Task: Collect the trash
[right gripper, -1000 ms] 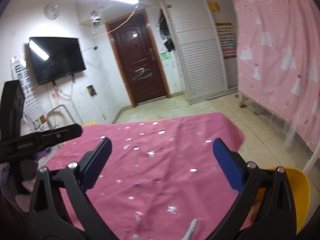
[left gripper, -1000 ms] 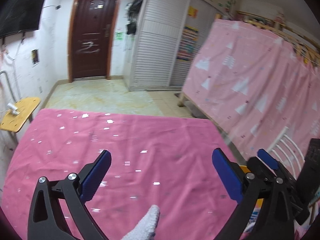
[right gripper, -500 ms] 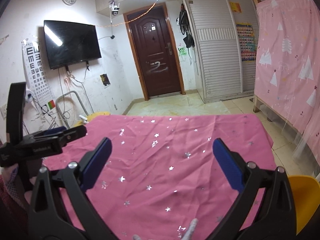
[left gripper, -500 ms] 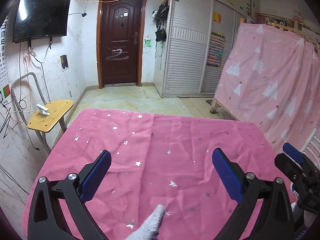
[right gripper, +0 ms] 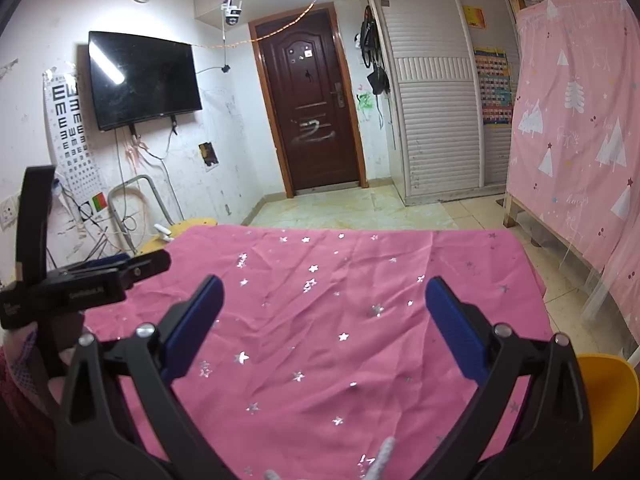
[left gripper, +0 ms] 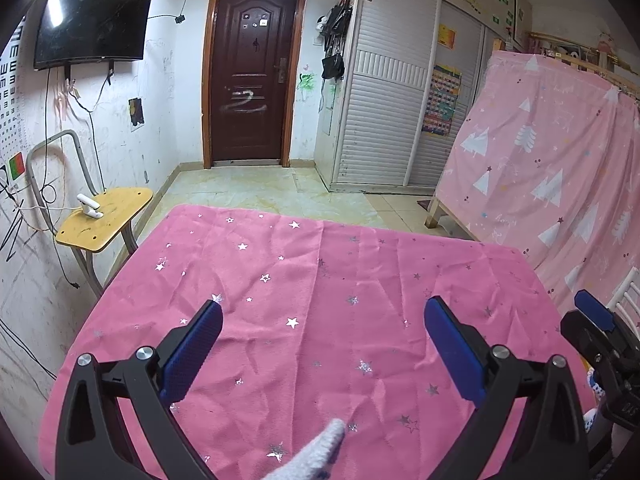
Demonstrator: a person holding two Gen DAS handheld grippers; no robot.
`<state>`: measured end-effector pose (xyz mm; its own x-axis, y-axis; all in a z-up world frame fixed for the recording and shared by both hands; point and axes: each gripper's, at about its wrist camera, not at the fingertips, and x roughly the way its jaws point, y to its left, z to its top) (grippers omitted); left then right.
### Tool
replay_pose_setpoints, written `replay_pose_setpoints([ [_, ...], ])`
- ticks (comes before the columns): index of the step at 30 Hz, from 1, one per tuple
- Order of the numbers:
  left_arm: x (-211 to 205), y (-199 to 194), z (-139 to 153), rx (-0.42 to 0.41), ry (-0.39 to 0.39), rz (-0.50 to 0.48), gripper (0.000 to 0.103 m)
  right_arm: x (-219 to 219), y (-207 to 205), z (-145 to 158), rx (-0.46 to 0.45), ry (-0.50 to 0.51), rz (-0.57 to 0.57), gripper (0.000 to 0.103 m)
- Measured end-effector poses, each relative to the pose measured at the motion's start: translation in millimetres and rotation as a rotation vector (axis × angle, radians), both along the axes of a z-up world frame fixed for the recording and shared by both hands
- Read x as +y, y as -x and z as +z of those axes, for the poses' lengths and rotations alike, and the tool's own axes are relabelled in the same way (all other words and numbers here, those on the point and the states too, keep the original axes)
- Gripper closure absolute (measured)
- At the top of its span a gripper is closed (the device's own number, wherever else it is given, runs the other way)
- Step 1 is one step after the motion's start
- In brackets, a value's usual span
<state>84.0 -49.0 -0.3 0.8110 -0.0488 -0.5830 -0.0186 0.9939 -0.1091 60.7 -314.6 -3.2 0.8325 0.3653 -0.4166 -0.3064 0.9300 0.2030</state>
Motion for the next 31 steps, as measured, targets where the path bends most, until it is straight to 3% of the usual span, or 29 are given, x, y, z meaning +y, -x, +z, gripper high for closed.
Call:
replay_pose_setpoints([
  [31, -0.7, 1.4, -4.6, 0.004, 0.000, 0.009, 0.010, -2.4, -3.1, -4.2, 0.006, -0.001, 0.000, 0.006],
])
